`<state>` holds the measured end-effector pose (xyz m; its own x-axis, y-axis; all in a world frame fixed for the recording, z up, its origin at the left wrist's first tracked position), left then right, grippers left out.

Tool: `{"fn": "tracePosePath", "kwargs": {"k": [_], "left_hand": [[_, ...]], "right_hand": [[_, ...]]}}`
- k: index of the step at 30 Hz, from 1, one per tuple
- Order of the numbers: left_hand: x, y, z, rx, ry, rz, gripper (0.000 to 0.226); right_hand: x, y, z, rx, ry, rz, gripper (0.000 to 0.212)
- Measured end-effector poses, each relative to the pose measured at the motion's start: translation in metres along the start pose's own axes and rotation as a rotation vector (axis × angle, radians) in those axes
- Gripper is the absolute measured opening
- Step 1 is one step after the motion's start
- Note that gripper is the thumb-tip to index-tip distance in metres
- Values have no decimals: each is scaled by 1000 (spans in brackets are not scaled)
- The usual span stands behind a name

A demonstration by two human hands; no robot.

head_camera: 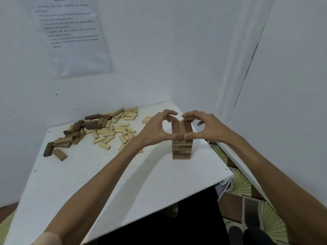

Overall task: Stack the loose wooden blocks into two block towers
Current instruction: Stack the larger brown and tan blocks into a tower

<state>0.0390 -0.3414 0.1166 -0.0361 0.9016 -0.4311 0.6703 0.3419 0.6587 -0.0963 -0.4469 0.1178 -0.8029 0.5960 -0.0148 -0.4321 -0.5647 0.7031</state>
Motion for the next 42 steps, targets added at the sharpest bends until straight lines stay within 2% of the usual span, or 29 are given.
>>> {"fn": "tracePosePath", "kwargs": {"k": [31, 42], "left_hand": [[1, -5, 4, 16, 10, 24, 82], [3, -7, 4, 40, 18, 26, 90]], "right_hand": [[-4, -5, -9, -24, -12, 13, 71], [-3, -7, -11, -43, -34, 59, 76]]}}
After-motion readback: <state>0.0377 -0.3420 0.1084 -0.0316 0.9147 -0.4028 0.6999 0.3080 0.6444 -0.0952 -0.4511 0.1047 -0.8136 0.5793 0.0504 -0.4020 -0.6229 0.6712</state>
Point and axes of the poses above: each hand's wrist, its own x-axis away from the middle knuckle, its own y-axis out of the back of the hand, z = x × y, the point moved 10 cm from there along -x, towards the middle knuckle, and after that the axes turned 15 degrees about -y, right-handed, at the moved point
